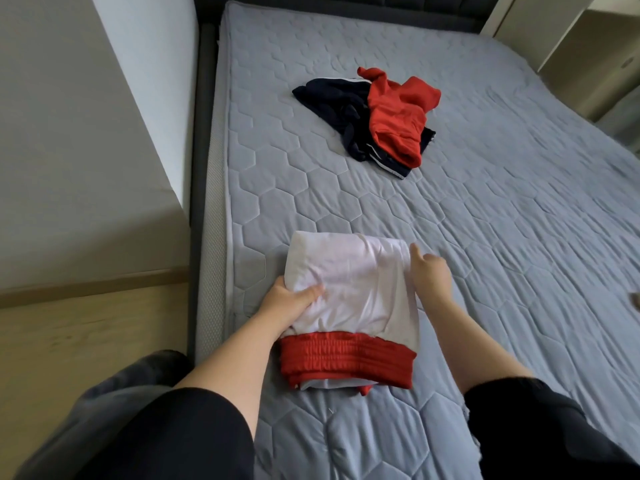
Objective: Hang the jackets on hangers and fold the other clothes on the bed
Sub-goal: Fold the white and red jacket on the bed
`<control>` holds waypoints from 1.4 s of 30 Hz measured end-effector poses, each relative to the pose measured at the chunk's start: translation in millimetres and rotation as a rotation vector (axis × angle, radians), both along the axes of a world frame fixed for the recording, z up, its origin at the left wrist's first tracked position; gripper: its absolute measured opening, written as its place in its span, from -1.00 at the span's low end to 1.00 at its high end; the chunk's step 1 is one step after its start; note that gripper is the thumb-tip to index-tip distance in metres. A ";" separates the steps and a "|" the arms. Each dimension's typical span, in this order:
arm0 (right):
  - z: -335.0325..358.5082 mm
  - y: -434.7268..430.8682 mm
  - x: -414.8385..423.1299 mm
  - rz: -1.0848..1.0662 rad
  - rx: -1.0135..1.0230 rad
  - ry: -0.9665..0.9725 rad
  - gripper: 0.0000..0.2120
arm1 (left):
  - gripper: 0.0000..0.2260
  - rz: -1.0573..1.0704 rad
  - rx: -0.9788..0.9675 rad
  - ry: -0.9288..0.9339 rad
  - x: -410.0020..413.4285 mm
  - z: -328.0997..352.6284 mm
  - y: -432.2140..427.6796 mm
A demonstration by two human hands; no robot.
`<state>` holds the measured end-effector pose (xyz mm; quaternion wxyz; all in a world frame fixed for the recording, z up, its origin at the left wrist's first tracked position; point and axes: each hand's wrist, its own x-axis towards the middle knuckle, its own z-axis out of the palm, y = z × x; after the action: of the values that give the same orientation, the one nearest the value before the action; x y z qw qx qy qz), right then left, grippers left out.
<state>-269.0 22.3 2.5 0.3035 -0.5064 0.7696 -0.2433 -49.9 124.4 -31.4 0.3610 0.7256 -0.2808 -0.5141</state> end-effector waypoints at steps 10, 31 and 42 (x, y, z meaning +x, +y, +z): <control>2.1 75.0 3.6 0.016 0.251 -0.331 -0.63 | -0.35 0.072 0.074 -0.161 -14.2 14.8 0.9; 18.4 60.8 55.1 0.610 -0.456 0.360 -0.51 | -0.37 -0.725 -0.298 -1.286 -28.0 0.8 8.4; -21.6 44.6 52.2 0.624 -0.119 0.572 -0.46 | -0.36 -0.849 -0.103 -1.208 -18.4 -3.2 11.0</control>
<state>-216.8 67.0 -19.1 0.1073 -0.7786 0.6174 -0.0335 -68.4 135.4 -34.5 -0.0528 0.6932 -0.7108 -0.1066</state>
